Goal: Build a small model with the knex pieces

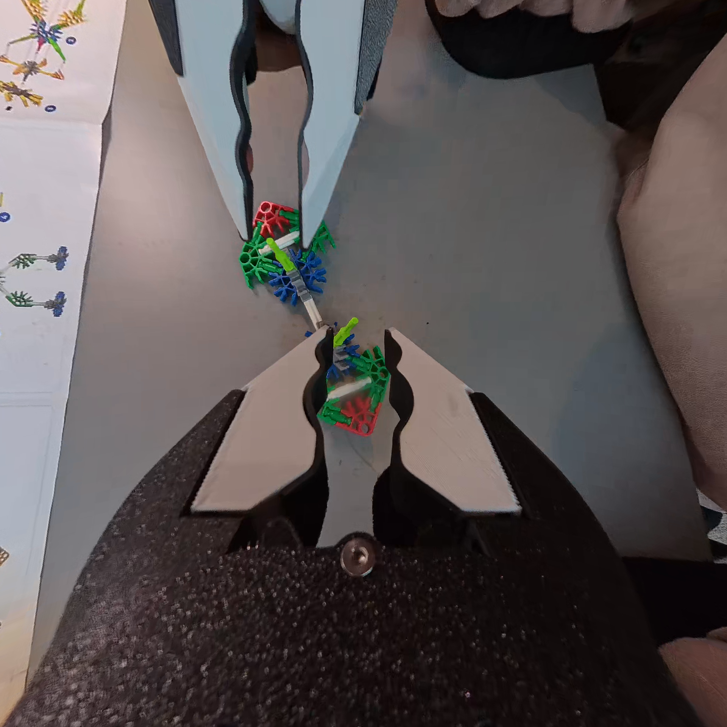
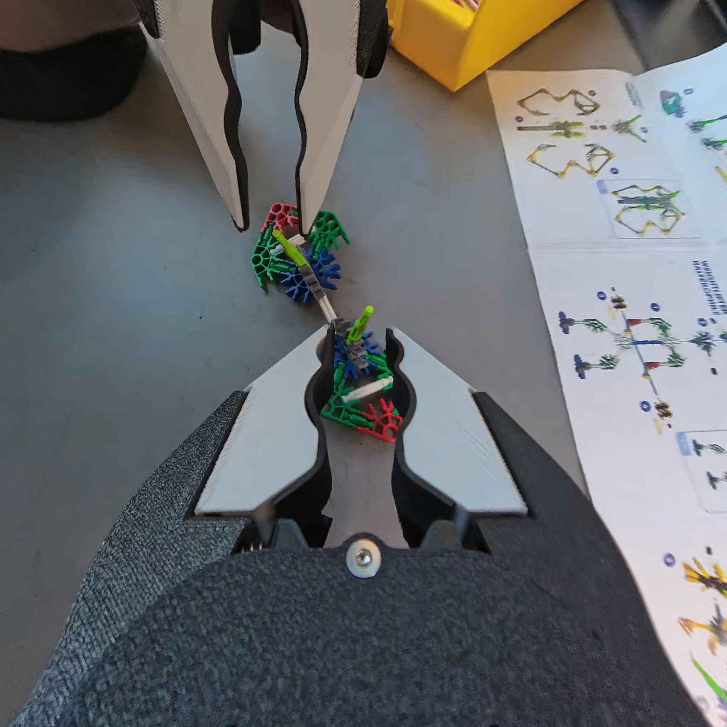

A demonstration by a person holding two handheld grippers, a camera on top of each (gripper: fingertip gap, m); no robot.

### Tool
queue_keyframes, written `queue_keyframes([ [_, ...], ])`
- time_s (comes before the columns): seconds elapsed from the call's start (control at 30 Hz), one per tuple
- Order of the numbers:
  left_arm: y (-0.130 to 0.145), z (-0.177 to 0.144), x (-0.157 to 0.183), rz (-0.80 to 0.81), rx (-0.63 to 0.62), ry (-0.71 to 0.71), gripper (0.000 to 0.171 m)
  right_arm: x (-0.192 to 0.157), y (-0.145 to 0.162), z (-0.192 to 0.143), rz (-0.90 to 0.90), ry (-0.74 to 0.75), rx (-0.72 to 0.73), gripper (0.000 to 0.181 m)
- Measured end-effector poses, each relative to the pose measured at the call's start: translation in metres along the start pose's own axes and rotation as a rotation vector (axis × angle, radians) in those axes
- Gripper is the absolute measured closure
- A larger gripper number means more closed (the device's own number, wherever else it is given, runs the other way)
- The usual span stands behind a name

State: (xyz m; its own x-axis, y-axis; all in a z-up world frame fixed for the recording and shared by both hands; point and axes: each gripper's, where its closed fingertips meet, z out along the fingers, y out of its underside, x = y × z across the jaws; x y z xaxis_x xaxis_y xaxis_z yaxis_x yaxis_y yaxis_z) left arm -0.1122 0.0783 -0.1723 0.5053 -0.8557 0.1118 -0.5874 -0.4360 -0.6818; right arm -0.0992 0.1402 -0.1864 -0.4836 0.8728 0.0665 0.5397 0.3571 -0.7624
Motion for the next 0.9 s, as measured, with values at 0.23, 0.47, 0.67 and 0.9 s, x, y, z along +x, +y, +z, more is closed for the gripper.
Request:
queue_keyframes([
  [0.23,0.007,0.027,-0.016,-0.068,-0.027,-0.040,0.171,-0.014,0.006,0.009,0.003,-0.074,-0.005,0.177],
  [0.47,0.003,0.024,-0.032,-0.301,0.097,0.014,0.170,-0.022,0.006,0.010,-0.030,-0.125,0.025,0.178],
  [0.67,-0.002,0.025,-0.025,-0.179,0.106,-0.001,0.154,-0.015,0.008,0.007,-0.027,-0.087,0.014,0.177],
  [0.9,-0.009,0.039,-0.031,-0.094,0.086,-0.109,0.149,-0.012,0.000,-0.002,-0.004,-0.090,0.065,0.173],
])
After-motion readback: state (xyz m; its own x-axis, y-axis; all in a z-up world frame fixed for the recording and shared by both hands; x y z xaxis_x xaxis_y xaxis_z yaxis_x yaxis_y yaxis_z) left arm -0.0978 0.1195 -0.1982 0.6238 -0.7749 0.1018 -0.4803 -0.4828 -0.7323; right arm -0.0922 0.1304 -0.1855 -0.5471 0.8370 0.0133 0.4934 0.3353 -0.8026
